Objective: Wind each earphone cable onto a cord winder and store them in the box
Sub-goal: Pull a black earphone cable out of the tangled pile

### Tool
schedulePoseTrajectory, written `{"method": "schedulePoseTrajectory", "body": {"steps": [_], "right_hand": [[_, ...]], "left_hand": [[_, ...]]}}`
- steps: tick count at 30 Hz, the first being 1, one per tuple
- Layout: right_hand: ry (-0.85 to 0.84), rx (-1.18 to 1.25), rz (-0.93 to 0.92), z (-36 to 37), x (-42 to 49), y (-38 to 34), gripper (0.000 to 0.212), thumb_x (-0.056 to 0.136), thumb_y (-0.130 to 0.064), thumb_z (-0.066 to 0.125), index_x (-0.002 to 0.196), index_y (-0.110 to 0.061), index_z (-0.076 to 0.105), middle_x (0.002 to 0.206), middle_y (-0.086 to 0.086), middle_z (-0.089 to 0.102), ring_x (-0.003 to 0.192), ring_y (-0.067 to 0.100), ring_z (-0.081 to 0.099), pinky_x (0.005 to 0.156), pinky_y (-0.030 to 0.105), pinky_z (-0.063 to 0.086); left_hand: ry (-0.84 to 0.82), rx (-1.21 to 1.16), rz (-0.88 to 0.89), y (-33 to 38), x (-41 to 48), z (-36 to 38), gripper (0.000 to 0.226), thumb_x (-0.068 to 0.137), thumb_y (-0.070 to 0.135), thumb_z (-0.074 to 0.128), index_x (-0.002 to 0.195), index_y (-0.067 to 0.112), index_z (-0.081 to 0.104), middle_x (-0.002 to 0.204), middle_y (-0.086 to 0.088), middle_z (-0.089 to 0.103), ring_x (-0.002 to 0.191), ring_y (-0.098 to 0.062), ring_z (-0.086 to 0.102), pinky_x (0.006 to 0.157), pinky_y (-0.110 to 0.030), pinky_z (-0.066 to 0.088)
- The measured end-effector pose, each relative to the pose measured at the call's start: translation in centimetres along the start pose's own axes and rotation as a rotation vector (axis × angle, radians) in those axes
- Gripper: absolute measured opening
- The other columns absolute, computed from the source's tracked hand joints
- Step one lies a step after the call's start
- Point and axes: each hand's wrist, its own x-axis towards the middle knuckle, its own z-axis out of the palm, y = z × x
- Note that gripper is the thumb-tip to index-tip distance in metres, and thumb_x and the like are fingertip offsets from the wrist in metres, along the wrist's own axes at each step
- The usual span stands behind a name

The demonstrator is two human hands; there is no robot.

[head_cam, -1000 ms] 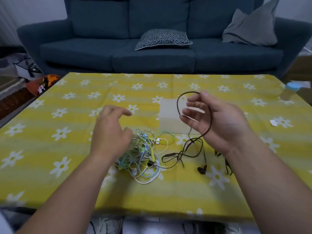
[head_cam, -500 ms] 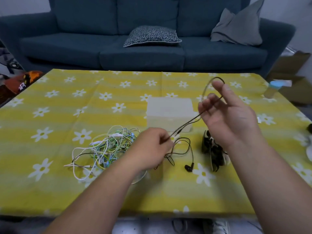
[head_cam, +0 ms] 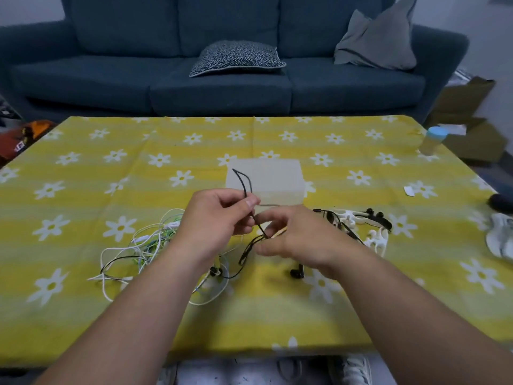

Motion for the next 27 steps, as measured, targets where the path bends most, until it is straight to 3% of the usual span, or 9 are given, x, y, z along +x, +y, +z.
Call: {"method": "schedulePoseTrajectory", "body": {"steps": [4, 6, 10, 13, 16, 18, 22, 25, 27], "right_hand": [[0.195, -0.160, -0.072, 0.5, 0.6, 0.2, 0.009, 0.084, -0.028, 0.074, 0.086, -0.019, 0.076, 0.071, 0.005, 0.065, 0.061, 0.019, 0.056, 0.063, 0.035, 0.051], [0.262, -0.106, -0.078, 0.1, 0.6, 0.1, 0.018, 0.089, -0.028, 0.069, 0.084, -0.012, 0.076, 0.069, 0.013, 0.065, 0.059, 0.020, 0.055, 0.061, 0.037, 0.049], [0.274, 0.115, -0.122, -1.1, 0.0, -0.3, 0.018, 0.093, -0.030, 0.065, 0.090, -0.022, 0.080, 0.091, -0.004, 0.075, 0.085, 0.002, 0.065, 0.067, 0.015, 0.046], [0.328, 0.200, -0.191, -1.5, -0.3, -0.6, 0.020, 0.095, -0.028, 0.061, 0.089, -0.024, 0.080, 0.093, -0.005, 0.071, 0.079, -0.004, 0.063, 0.069, 0.012, 0.044], [0.300, 0.405, -0.225, -1.9, -0.6, -0.9, 0.023, 0.098, -0.023, 0.057, 0.091, -0.016, 0.079, 0.066, -0.004, 0.062, 0.062, 0.008, 0.056, 0.068, 0.022, 0.048], [0.294, 0.581, -0.252, -2.2, -0.7, -1.0, 0.025, 0.099, -0.023, 0.056, 0.092, -0.013, 0.077, 0.064, 0.003, 0.053, 0.060, 0.016, 0.051, 0.064, 0.029, 0.047], [0.360, 1.031, -0.263, -3.7, -0.8, -1.5, 0.028, 0.102, -0.026, 0.048, 0.095, -0.007, 0.067, 0.067, 0.005, 0.063, 0.059, 0.016, 0.062, 0.062, 0.030, 0.055], [0.430, 1.266, -0.292, -5.6, -1.0, -1.0, 0.030, 0.103, -0.031, 0.046, 0.097, -0.009, 0.064, 0.076, 0.008, 0.071, 0.072, 0.019, 0.071, 0.066, 0.030, 0.058], [0.464, 1.344, -0.294, -6.5, -1.1, -0.6, 0.030, 0.103, -0.031, 0.045, 0.100, -0.008, 0.064, 0.085, 0.010, 0.074, 0.084, 0.021, 0.074, 0.072, 0.031, 0.059]], "left_hand": [[0.034, -0.056, 0.044, 0.2, 0.1, 0.2, 0.007, 0.088, 0.007, 0.068, 0.084, 0.005, 0.074, 0.067, -0.005, 0.063, 0.059, -0.016, 0.060, 0.058, -0.025, 0.055], [0.093, -0.110, 0.060, 0.4, 0.3, 0.2, 0.007, 0.089, 0.008, 0.067, 0.088, 0.005, 0.074, 0.068, -0.006, 0.064, 0.062, -0.016, 0.062, 0.062, -0.027, 0.057], [0.029, -0.020, 0.031, -0.1, 0.6, 0.4, 0.015, 0.095, 0.031, 0.058, 0.097, 0.023, 0.071, 0.096, -0.002, 0.071, 0.093, -0.012, 0.069, 0.092, -0.036, 0.056], [-0.197, 0.088, 0.014, -0.4, -0.2, 1.1, 0.033, 0.086, 0.050, 0.055, 0.106, 0.029, 0.071, 0.107, 0.006, 0.074, 0.106, -0.010, 0.067, 0.100, -0.034, 0.050], [-0.351, 0.151, 0.060, -0.5, -0.8, 1.8, 0.023, 0.091, 0.029, 0.065, 0.109, 0.017, 0.071, 0.107, -0.002, 0.075, 0.108, -0.015, 0.068, 0.098, -0.031, 0.051], [-0.345, 0.157, 0.045, -0.6, -1.0, 2.1, 0.011, 0.090, 0.010, 0.069, 0.101, 0.010, 0.072, 0.101, -0.011, 0.074, 0.099, -0.016, 0.069, 0.095, -0.035, 0.052], [-0.326, 0.397, 0.042, -1.1, -1.0, 1.9, 0.010, 0.092, 0.015, 0.066, 0.085, 0.015, 0.073, 0.087, -0.007, 0.075, 0.082, -0.025, 0.067, 0.080, -0.039, 0.053], [-0.353, 0.616, -0.017, -1.2, -1.0, 0.9, 0.018, 0.096, 0.017, 0.059, 0.086, 0.015, 0.074, 0.064, 0.015, 0.067, 0.061, -0.013, 0.054, 0.060, -0.026, 0.043], [-0.382, 0.697, -0.009, -1.2, -0.8, 0.2, 0.022, 0.097, 0.020, 0.056, 0.086, 0.017, 0.075, 0.069, 0.008, 0.069, 0.067, -0.018, 0.061, 0.065, -0.029, 0.048]]}}
